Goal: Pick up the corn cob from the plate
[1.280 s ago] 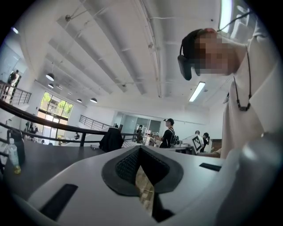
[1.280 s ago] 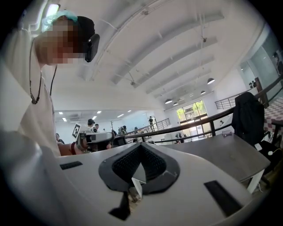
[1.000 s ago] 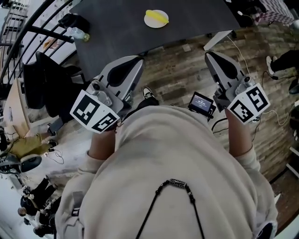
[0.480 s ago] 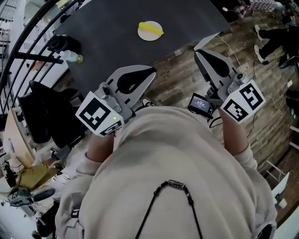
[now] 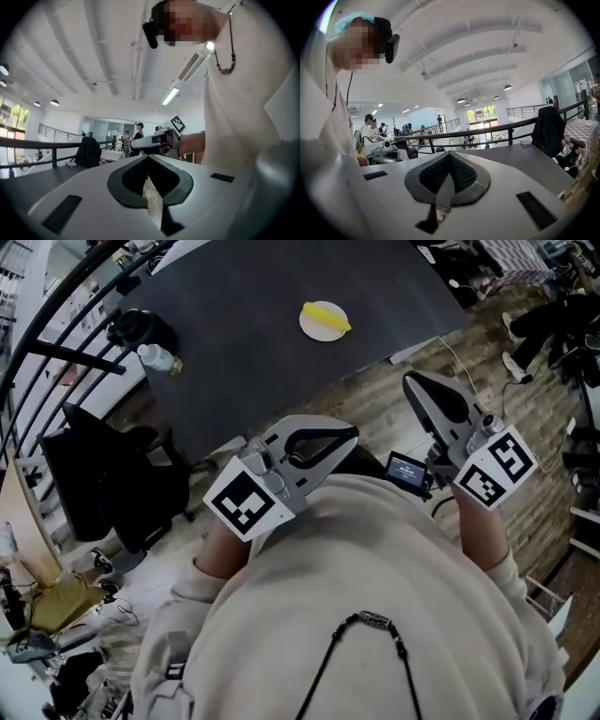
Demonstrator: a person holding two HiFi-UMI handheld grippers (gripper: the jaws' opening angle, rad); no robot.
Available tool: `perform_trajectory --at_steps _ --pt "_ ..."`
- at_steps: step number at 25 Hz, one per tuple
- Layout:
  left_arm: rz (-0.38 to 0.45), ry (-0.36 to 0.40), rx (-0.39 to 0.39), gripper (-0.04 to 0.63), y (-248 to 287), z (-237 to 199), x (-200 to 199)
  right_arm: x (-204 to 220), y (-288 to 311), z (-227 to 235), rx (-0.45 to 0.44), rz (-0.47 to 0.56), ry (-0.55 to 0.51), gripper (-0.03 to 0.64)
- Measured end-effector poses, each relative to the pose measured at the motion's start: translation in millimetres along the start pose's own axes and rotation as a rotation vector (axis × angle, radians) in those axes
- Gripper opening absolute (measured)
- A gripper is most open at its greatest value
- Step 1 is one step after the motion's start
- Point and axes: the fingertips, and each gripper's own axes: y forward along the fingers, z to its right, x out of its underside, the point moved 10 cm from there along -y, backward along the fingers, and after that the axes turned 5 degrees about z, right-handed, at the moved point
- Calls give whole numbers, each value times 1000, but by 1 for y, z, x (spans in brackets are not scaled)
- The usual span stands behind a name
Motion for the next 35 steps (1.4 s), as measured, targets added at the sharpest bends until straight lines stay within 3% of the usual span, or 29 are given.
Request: perform_trajectory --at_steps 2,4,8,12,15,18,25,30,35 --pt "84 -92 -65 -3 -11 -4 3 -5 12 -2 -41 -40 -20 14" --pt "132 -130 -158 -3 -30 -9 5 0 39 -4 -105 -68 -24 14" --pt "88 -123 -340 -3 -71 -12 7 4 84 -18 -219 -79 -33 14" --pt "124 -119 -530 -3 -109 -25 5 -6 136 -50 -474 -113 -207 14" --pt "129 -117 -634 -2 -122 -30 3 -3 171 -51 -534 -133 -215 14" --pt "122 -105 -665 -2 -125 -34 0 -7 192 -35 -530 -118 -149 14" --pt "160 -123 -777 -2 -97 -72 0 -30 202 31 -559 -86 -149 14" --pt "138 -106 -717 -2 -31 -112 -14 -43 182 86 -558 -115 -269 14" --pt "119 -60 -634 -2 34 -145 -33 -55 181 158 -504 -102 -124 14"
